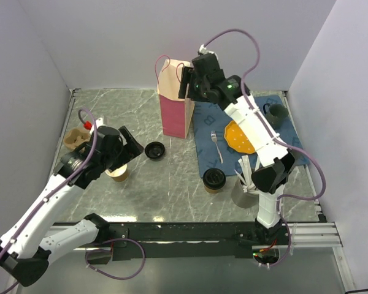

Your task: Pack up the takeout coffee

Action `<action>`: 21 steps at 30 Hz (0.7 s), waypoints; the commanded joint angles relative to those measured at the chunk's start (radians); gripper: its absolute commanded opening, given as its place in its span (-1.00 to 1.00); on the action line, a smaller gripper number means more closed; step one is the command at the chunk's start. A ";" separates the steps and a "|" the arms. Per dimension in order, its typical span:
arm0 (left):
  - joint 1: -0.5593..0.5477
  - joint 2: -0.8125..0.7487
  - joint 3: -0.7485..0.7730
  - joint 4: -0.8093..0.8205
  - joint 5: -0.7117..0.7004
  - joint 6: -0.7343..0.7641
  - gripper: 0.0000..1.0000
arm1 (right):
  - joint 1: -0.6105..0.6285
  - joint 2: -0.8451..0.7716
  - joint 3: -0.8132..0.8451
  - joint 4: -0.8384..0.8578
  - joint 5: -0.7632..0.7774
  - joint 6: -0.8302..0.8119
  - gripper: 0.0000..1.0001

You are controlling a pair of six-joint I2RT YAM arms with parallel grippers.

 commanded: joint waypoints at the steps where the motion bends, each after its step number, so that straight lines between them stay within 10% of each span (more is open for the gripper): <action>1: 0.003 -0.070 0.003 -0.014 0.018 -0.015 0.83 | -0.003 -0.027 -0.115 0.227 0.053 0.004 0.56; 16: 0.003 -0.099 -0.028 -0.063 0.012 0.005 0.82 | -0.001 0.167 -0.006 0.155 0.156 0.072 0.13; 21: 0.003 -0.119 -0.038 -0.066 -0.013 0.003 0.83 | -0.001 0.171 -0.003 0.177 0.157 0.015 -0.62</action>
